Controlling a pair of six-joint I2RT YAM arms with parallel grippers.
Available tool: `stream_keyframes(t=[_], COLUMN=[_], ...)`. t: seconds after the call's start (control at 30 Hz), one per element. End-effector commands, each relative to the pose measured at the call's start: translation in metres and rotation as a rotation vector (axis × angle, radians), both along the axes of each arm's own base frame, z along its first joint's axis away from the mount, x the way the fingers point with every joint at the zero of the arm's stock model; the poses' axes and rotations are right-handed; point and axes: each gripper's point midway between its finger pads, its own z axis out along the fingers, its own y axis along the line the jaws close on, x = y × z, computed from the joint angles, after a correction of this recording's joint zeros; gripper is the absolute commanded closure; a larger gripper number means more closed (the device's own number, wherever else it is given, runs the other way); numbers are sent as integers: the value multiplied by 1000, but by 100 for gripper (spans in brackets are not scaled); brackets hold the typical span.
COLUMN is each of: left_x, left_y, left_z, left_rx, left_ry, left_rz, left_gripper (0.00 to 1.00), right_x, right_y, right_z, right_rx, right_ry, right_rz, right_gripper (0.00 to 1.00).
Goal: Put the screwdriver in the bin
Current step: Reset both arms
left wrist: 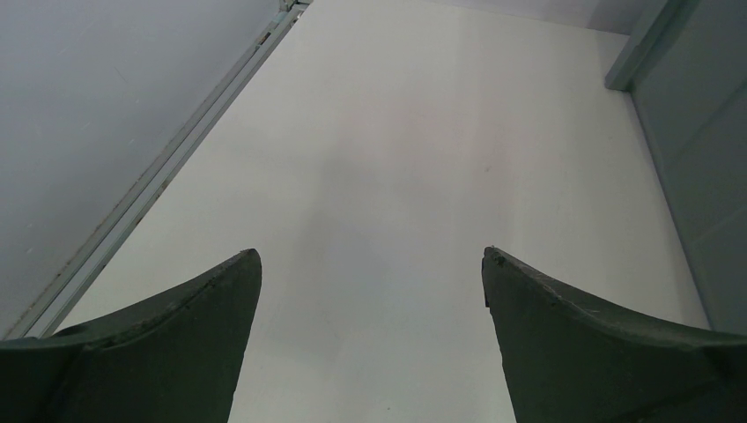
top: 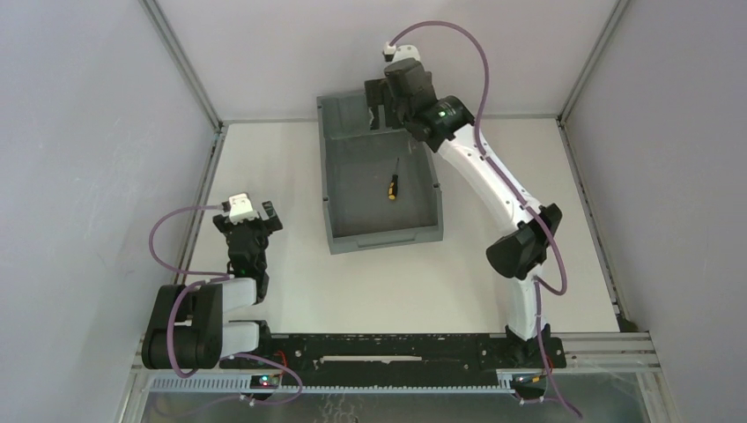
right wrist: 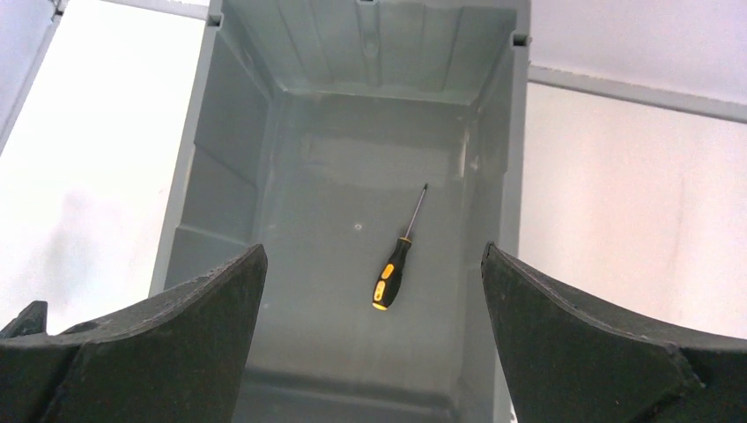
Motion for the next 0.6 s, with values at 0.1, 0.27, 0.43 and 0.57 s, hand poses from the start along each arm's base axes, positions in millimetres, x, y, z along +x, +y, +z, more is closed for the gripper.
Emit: stream_keyframes(t=[0.1,0.27,0.43,0.57], left_x=[9,9,9,9], left_y=[1,1,1,1], left_z=[24,24,24,24], left_rx=[24,24,24,24], left_ry=[-66,-67,-66,-66], left_rz=[6,6,6,6], left_gripper=[0,0,0,0], right_x=[-21,-18,-15,-15], right_y=[-41,-77,-119,-153], right_z=[71,69,63,55], right_rx=[-38,-50,-45,-26], right_ry=[-146,-127,-105,-84], right_rz=[-30,-72,-128,-159], right_gripper=[0,0,0,0])
